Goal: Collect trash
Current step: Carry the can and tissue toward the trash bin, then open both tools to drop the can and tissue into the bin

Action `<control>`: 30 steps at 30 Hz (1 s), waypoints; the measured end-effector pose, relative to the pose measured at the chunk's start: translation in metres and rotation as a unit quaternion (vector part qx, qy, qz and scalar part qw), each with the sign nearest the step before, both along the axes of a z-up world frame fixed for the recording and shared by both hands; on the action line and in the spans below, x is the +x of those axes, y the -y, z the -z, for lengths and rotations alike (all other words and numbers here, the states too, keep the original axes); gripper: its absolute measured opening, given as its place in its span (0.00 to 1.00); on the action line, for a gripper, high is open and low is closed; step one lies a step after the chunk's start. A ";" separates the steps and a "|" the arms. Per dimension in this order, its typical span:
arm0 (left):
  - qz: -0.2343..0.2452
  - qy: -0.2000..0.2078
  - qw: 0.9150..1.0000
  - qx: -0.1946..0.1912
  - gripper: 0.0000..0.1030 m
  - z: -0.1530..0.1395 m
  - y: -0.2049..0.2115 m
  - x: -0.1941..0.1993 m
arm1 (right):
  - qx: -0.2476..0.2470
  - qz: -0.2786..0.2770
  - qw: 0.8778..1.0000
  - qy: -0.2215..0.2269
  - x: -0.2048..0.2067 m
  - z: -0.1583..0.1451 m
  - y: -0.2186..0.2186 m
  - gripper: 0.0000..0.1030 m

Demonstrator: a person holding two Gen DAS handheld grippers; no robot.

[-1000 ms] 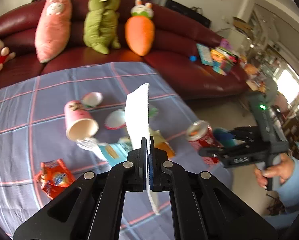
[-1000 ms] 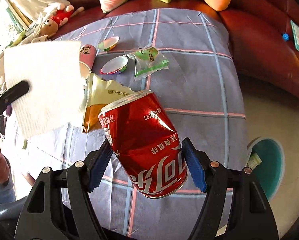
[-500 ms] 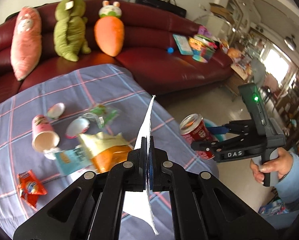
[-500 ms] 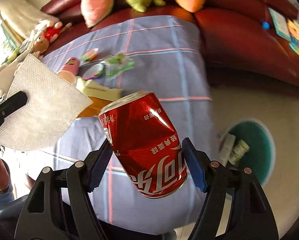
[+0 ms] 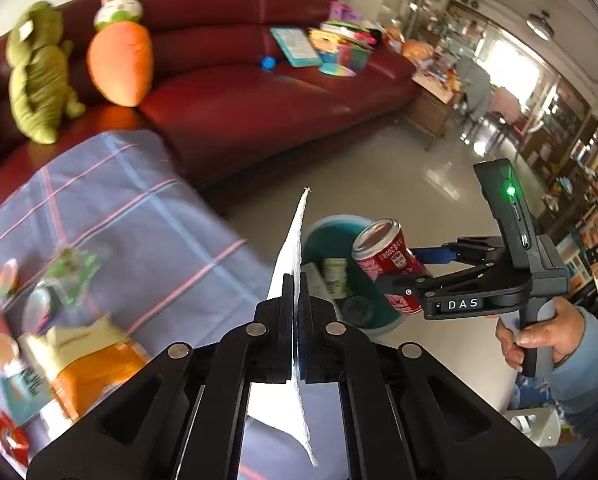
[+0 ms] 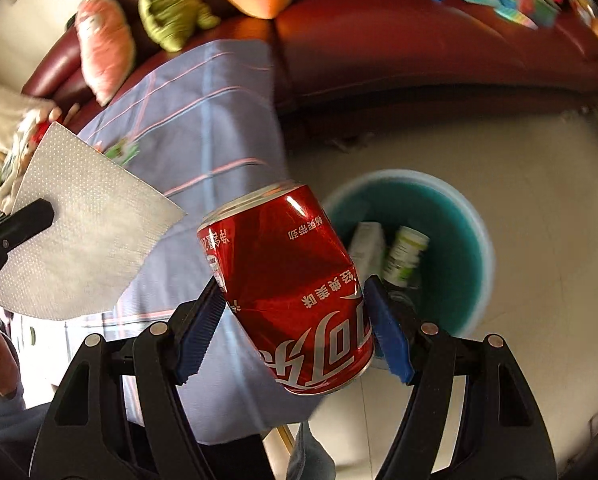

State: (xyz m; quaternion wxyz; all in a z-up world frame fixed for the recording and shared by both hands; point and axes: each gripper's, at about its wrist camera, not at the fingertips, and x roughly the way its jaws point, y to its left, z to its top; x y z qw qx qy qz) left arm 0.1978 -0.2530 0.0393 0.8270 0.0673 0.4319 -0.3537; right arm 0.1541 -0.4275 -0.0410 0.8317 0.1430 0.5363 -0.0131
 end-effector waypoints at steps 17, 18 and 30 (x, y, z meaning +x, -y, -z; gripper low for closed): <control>0.073 -0.060 0.996 0.003 0.02 0.057 0.143 0.018 | 0.015 0.099 0.995 -0.021 -0.032 0.021 0.115 0.66; 0.075 -0.067 0.995 0.004 0.02 0.064 0.149 0.020 | 0.015 0.101 0.994 -0.024 -0.032 0.022 0.118 0.66; 0.043 -0.082 0.993 0.066 0.70 0.127 0.172 0.034 | 0.010 0.105 0.993 -0.046 -0.031 0.029 0.136 0.66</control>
